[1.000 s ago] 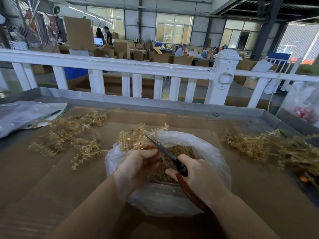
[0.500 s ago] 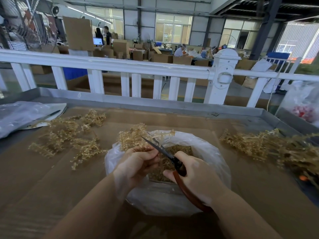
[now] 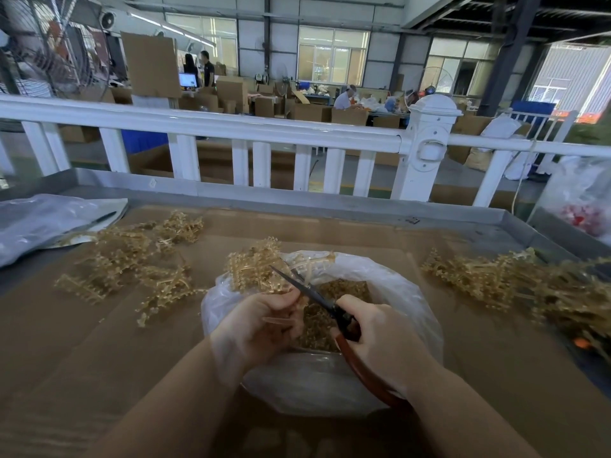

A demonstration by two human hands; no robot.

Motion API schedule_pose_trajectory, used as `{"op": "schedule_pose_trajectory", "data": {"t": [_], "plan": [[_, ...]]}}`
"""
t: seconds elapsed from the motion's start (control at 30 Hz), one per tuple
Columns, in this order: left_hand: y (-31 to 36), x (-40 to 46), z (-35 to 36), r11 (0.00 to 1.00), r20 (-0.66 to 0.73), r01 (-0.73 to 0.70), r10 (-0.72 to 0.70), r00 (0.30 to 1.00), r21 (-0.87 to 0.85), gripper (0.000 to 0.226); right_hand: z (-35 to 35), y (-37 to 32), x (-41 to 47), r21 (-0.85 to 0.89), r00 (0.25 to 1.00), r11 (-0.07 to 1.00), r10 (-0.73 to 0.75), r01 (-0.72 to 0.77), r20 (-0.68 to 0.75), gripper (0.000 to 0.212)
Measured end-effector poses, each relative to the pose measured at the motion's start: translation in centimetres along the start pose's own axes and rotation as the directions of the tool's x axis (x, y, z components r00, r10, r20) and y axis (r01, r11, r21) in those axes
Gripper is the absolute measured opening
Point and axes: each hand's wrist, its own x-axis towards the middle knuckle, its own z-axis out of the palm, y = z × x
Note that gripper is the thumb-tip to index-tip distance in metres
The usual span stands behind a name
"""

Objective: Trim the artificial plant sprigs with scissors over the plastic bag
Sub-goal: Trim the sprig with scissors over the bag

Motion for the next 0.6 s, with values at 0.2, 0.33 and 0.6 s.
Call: {"op": "schedule_pose_trajectory", "data": {"t": [0.2,0.33,0.6], "plan": [[-0.1,0.1,-0.4,0.983,-0.06,0.015,-0.026,0.998,-0.182,0.006,0.6,0.5,0.1,-0.029,1.0,0.999,0.014,-0.014,0.009,0.022],[-0.7,0.9,-0.4,0.993,-0.228,-0.1,0.084,0.97,-0.06,0.01,0.7,0.5,-0.2,-0.051,1.0,0.998,0.026,-0.025,0.015,0.02],[-1.7,1.7,-0.3,0.96,-0.281,-0.273,0.248,0.927,-0.053,0.008,-0.2,0.3,-0.5,-0.125,0.996,0.989,0.082,-0.078,0.034,0.02]]}}
